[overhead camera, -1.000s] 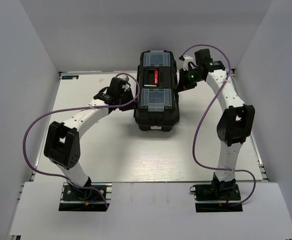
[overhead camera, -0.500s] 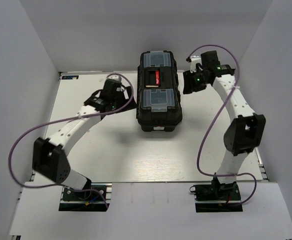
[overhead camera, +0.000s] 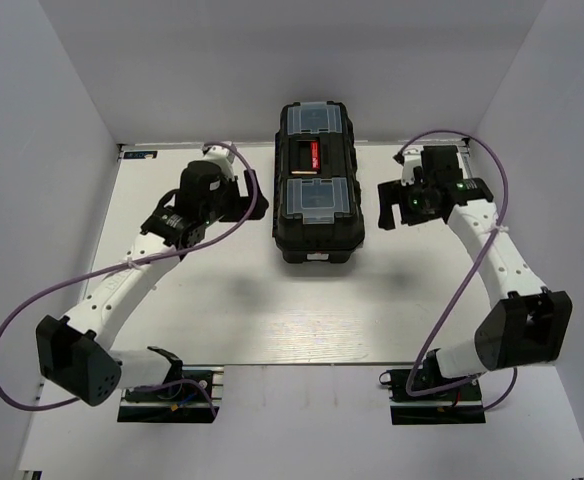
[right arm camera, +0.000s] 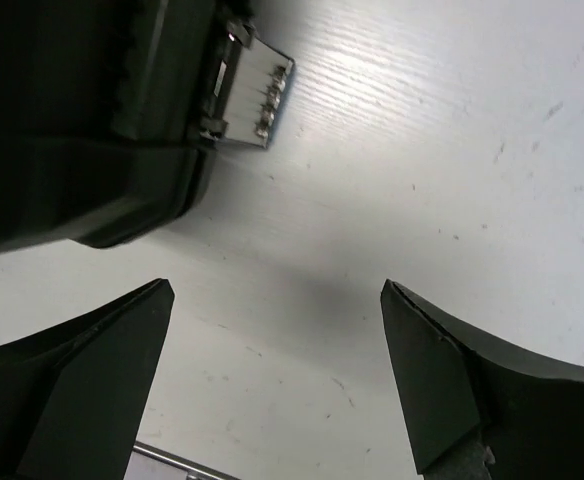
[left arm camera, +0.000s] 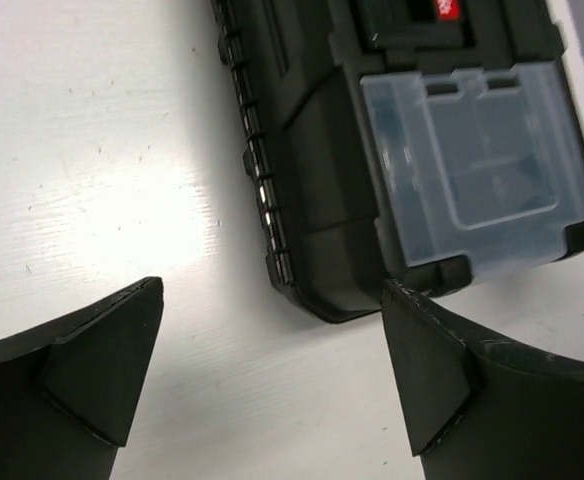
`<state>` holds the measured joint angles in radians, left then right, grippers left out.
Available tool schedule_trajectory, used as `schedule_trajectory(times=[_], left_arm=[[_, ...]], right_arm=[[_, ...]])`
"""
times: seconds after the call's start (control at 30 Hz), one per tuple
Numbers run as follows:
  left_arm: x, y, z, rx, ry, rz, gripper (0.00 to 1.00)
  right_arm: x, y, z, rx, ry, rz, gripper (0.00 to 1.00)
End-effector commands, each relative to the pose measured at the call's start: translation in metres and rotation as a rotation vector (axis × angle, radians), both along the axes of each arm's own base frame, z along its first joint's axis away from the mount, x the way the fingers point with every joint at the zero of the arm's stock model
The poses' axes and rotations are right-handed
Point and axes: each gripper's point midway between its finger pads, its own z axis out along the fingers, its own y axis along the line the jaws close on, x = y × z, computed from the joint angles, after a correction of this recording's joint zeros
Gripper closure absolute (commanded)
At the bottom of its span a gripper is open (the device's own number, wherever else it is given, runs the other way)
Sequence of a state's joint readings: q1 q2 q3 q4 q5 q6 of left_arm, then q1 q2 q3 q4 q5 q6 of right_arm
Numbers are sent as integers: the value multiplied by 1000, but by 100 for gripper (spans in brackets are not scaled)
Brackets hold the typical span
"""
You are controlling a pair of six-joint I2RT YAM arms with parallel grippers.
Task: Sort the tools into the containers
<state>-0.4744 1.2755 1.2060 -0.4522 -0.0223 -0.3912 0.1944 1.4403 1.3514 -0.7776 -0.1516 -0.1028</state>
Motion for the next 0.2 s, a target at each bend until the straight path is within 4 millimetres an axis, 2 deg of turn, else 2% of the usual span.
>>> schedule_trajectory(times=[0.0,0.13,0.17], left_arm=[[-9,5,17,-11,-77,-23,0],[-14,19,26,-8,-139,25,0],[-17,23,35,-14,-164,40,0]], right_arm=[[-4,-11,17,1,-84,-88,10],[-27,-17,3,-11,-69,-100,10],[-29,-17,2,-6,-67,-104,10]])
